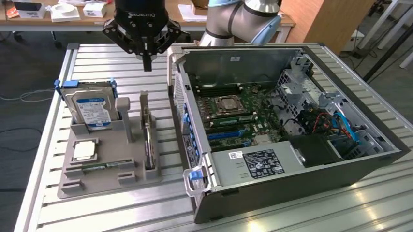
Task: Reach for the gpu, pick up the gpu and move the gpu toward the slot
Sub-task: 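Reach for the gpu, then pick up the gpu and move the gpu toward the slot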
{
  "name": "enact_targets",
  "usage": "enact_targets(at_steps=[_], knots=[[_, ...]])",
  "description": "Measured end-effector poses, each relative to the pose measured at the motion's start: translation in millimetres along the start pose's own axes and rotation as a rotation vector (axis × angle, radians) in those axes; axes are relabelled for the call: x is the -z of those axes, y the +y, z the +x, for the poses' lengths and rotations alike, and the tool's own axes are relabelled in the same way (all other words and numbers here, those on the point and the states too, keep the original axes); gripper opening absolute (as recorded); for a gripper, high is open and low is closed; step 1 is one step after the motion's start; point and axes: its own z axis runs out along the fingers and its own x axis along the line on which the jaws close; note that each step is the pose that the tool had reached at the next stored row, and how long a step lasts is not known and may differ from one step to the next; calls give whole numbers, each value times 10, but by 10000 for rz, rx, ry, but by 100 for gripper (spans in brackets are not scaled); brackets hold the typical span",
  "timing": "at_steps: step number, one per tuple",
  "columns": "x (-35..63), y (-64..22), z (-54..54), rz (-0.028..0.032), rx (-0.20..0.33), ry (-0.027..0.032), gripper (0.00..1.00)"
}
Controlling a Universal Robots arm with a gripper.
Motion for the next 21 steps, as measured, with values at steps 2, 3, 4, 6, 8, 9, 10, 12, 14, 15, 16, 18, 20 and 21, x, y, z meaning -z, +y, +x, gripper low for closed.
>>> enact_targets(at_steps=[2,3,4,6,8,9,10,12,14,15,16,18,20,21], knots=[[0,0,4,0,-2,0,11],[0,0,5,0,-1,0,11],[0,0,6,0,-1,0,11],[1,-12,9,0,-3,1,11],[2,-37,6,1,-2,1,11],[3,-53,5,1,-2,1,11],[3,-69,3,0,-2,0,11],[4,-99,1,0,-1,0,11],[6,-128,2,0,-2,1,11],[7,-145,1,0,-1,1,11],[7,-161,2,-1,-1,0,11],[9,-191,3,0,-1,0,11],[10,-208,4,0,-2,0,11],[10,-213,3,0,-1,0,11]])
